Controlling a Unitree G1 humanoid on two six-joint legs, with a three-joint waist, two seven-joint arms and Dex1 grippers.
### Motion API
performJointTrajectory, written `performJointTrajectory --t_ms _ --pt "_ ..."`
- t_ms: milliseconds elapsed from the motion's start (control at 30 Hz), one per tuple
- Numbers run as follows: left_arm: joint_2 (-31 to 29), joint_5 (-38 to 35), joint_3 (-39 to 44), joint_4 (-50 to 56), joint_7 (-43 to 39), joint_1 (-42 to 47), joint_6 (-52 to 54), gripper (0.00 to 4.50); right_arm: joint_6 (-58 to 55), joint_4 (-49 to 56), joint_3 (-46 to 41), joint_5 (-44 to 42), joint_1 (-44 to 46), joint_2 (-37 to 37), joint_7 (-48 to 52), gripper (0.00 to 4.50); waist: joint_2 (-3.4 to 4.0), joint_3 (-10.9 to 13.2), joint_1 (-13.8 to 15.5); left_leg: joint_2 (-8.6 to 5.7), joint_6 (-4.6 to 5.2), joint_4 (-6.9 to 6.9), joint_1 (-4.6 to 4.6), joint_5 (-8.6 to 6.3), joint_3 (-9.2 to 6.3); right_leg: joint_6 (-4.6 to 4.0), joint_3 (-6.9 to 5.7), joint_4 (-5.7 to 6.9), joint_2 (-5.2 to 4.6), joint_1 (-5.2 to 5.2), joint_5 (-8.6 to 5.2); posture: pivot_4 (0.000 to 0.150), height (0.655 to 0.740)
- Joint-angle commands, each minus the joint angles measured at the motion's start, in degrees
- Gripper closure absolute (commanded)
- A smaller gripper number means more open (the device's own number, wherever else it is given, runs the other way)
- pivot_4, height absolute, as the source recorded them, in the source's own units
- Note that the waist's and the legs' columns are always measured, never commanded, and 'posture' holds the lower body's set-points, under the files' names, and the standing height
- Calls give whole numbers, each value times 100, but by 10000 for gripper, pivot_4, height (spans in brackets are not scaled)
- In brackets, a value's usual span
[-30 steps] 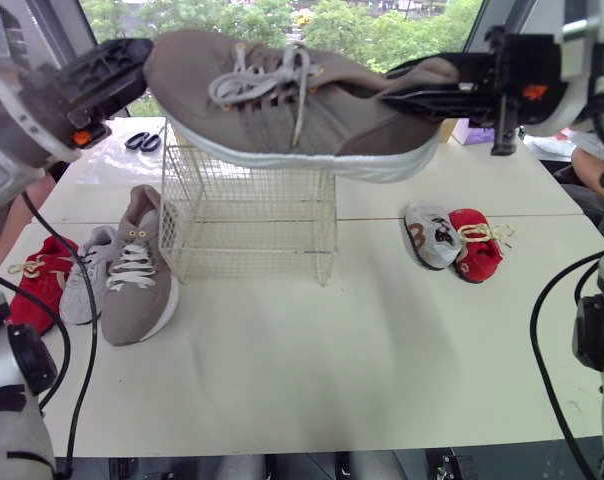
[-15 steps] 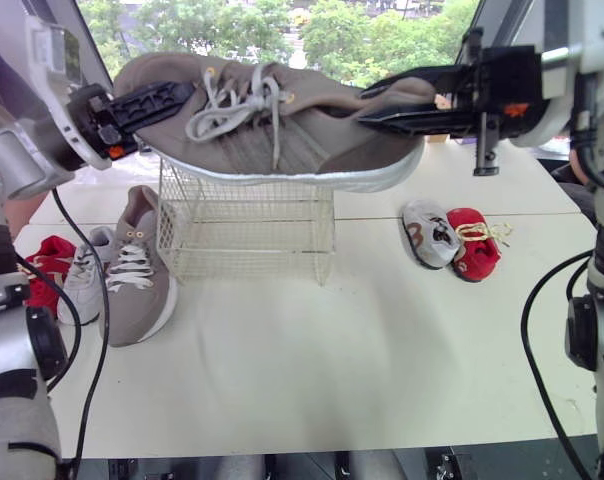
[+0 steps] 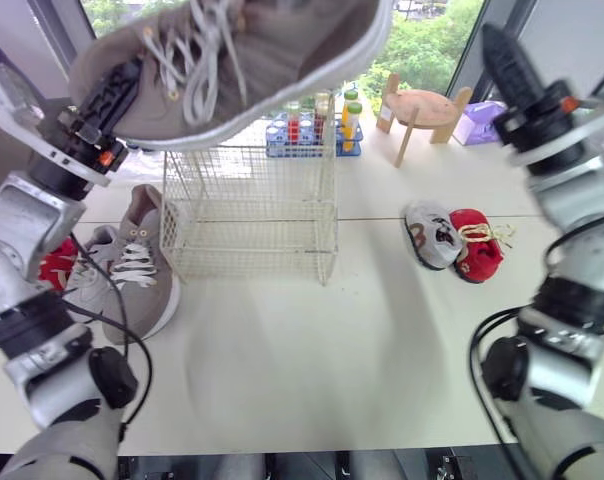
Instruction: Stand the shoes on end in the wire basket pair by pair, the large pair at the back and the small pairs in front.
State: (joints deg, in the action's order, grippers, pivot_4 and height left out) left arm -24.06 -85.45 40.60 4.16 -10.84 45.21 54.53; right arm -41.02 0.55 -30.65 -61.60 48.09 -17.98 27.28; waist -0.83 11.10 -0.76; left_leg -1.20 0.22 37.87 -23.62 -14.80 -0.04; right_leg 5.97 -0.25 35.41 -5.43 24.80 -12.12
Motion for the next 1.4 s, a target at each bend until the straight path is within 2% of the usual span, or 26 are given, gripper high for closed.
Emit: performJointTrajectory --t_ms 33,200,700,800,867,933,967,1067,1233,1300,1400 --pt "597 -127 -118 712 386 -12 -941 39058 -13 650 333 -687 -42 802 -659 288 2 -1 6 0 -1 0 0 0 0 0 0 1 1 1 0 1500 7400" --pt "966 156 -683 748 298 -138 -1325 39058 28 1159 979 -1043 18 1646 -1073 288 4 -3 9 0 -1 0 1 2 3 0 -1 6 31 2 0 1500 7400" --pt "1062 390 -1591 772 27 -569 -1502 39058 453 888 1606 -709 97 1668 -891 288 3 -3 -1 0 8 14 3 0 -4 0 -2 -5 49 -15 0 1500 7400" --pt "1047 437 -1655 801 44 -668 -1557 39058 567 840 1613 -645 107 1692 -874 8293 3 -3 -2 2 8 13 3 0 -4 0 -3 -6 52 -15 0 1500 7400" --pt "1033 447 -1671 818 65 -708 -1600 39058 602 832 1626 -638 107 1690 -848 18632 4 -3 -1 3 8 13 3 0 -4 0 -2 -6 52 -15 0 1500 7400" --pt "1002 445 -1681 829 88 -728 -1627 39058 626 833 1645 -634 109 1689 -837 26503 4 -3 -1 3 8 13 3 0 -5 0 -3 -6 52 -15 0 1500 7400" --pt "989 445 -1690 836 101 -736 -1638 39058 624 841 1653 -639 107 1680 -821 27959 4 -3 -1 4 8 13 3 0 -4 0 -2 -6 52 -15 0 1500 7400" --pt "931 496 -1754 900 140 -782 -1619 39058 618 870 1651 -664 114 1646 -788 28343 4 -3 3 4 8 13 3 0 -5 0 -2 -6 52 -15 0 1500 7400" --pt "567 554 -1972 1378 270 -1064 -1368 13861 606 771 1517 -735 366 1398 -675 28351 5 -2 -4 4 8 13 3 0 -5 0 -2 -7 52 -15 0 1500 7400" --pt "244 555 -1999 1843 548 -1364 -1213 5435 1030 339 1283 -460 884 1049 -316 28351 6 -1 -7 4 8 12 3 0 -6 0 -2 -7 52 -15 -1 1500 7400" --pt "-186 460 -2025 2519 869 -1834 -1042 5435 1452 -557 1211 56 1605 374 588 28351 9 2 0 4 8 9 4 0 -4 -1 1 -6 52 -12 -1 1500 7400"
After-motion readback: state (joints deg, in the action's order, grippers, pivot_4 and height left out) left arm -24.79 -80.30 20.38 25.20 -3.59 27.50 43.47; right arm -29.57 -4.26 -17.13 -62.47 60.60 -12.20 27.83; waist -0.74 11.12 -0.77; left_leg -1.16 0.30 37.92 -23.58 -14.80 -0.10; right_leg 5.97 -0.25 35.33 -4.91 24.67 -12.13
